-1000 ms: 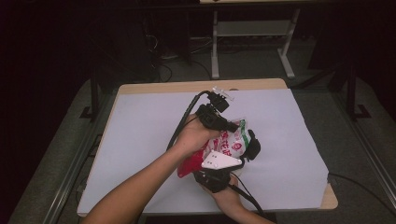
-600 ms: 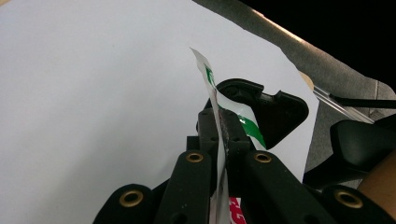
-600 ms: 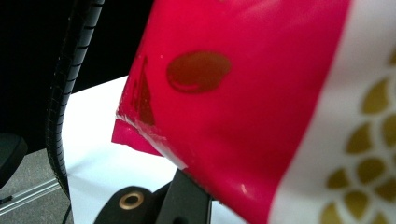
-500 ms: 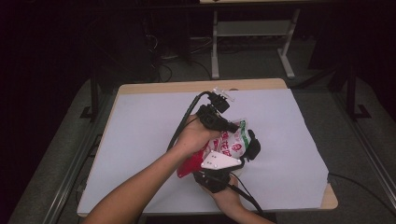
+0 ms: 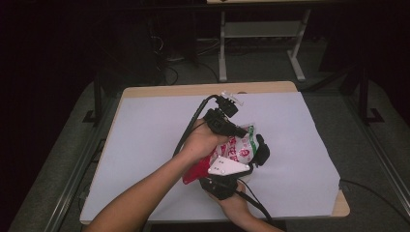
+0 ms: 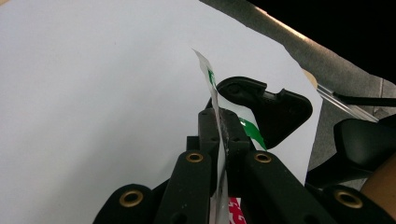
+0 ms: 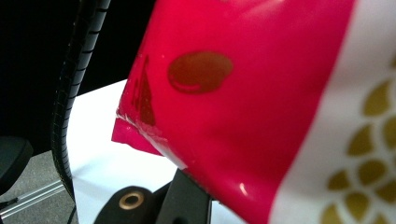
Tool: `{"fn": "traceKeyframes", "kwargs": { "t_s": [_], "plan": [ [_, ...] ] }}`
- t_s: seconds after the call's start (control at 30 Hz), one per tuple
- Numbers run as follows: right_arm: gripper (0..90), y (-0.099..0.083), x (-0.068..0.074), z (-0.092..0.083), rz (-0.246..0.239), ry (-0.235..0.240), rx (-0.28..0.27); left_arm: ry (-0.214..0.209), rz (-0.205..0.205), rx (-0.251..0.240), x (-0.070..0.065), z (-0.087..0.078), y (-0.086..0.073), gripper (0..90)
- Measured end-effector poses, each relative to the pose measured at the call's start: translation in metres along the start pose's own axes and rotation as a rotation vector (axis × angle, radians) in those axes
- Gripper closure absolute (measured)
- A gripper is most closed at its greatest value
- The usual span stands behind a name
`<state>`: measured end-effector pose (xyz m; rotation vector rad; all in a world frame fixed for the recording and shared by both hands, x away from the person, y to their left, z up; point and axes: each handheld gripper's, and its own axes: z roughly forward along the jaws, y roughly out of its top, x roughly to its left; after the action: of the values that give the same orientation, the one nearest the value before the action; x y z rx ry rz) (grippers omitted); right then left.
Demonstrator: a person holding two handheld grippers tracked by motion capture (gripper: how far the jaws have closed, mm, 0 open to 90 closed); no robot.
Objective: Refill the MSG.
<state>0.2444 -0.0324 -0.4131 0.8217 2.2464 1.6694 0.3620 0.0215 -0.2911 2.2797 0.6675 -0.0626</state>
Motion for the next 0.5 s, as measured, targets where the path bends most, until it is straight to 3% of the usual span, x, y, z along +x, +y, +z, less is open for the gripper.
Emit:
{"fn": "traceKeyframes", "kwargs": {
  "t_s": [0.4, 0.5],
  "plan": [
    [90.0, 0.0012, -0.0016, -0.0002, -0.014, -0.004, 0.002, -0.016, -0.012, -0.021, 0.0, -0.0033, 0.0008, 89.9],
    [90.0, 0.0005, 0.0006, 0.0016, -0.028, 0.007, 0.006, -0.036, -0.028, -0.037, -0.0013, -0.0027, 0.0014, 89.9]
  ]
}}
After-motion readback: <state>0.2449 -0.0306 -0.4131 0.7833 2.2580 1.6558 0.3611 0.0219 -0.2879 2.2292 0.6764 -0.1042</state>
